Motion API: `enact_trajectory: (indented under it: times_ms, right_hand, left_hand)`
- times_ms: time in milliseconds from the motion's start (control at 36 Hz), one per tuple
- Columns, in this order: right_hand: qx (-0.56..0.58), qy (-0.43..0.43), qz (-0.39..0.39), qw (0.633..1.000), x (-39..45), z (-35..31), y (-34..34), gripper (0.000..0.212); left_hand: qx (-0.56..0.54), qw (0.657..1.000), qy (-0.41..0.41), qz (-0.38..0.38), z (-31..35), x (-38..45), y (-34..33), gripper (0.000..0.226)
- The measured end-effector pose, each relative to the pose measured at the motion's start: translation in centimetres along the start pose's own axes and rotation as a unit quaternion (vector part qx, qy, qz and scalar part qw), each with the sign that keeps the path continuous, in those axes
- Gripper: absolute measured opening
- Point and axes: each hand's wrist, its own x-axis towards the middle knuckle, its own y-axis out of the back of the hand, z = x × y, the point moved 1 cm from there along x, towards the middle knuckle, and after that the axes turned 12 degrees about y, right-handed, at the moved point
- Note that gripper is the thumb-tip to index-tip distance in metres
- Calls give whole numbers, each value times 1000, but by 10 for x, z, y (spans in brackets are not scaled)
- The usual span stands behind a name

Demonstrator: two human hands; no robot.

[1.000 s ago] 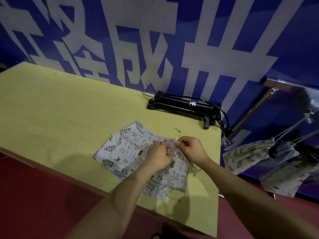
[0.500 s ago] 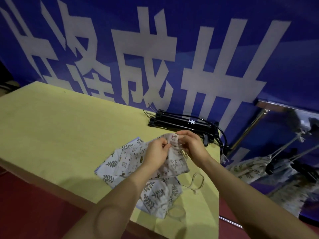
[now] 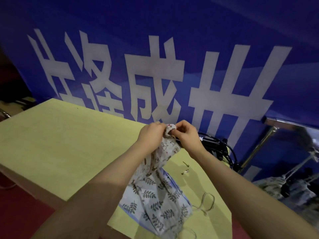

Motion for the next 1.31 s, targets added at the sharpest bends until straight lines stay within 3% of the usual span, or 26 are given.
enact_trajectory:
  times_ms: [56, 111, 194, 278, 472, 639, 722, 833, 972, 1083, 1194, 1306]
  right_hand:
    - [2, 15, 2, 1000, 6, -6, -5, 6]
    - [-1, 27, -2, 1000, 11, -10, -7, 9]
    - [0, 29, -11, 1000, 16, -11, -8, 9]
    - [5, 25, -16, 1000, 18, -10, -5, 7]
    - [-11, 4, -11, 1000, 12, -3, 0, 18]
    - [-109, -2, -28, 994, 6, 10, 6, 10]
    - [-197, 1, -46, 979, 5, 21, 14, 10]
    - [-288, -6, -71, 955, 6, 39, 32, 5]
    - [-365, -15, -139, 920, 3, 71, 47, 9]
    - [-407, -32, -201, 890, -4, 98, 57, 15]
    - [-389, -50, -213, 895, -10, 117, 63, 18]
    - [-285, -36, -255, 924, -13, 122, 57, 12]
  left_hand:
    - [-6, 1000, 10, 2, -1, 3, 8, 20]
    - [-91, 995, 27, -18, -2, 3, 12, 18]
    - [-244, 966, 56, -63, -2, 0, 11, 14]
    - [-313, 943, 80, -82, -3, -4, 7, 21]
    - [-309, 940, 90, -112, -3, -11, -7, 35]
    - [-185, 980, 62, -48, 12, -13, -13, 28]
    - [-89, 993, 4, -71, 18, -16, -18, 26]
    - [16, 992, -25, -123, 11, -18, -34, 29]
    - [94, 984, -64, -137, 13, -19, -52, 60]
    - [156, 972, -20, -173, 8, -19, -71, 61]
    - [160, 971, -2, -178, 1, -22, -90, 66]
    - [164, 971, 34, -168, 1, -18, -99, 71]
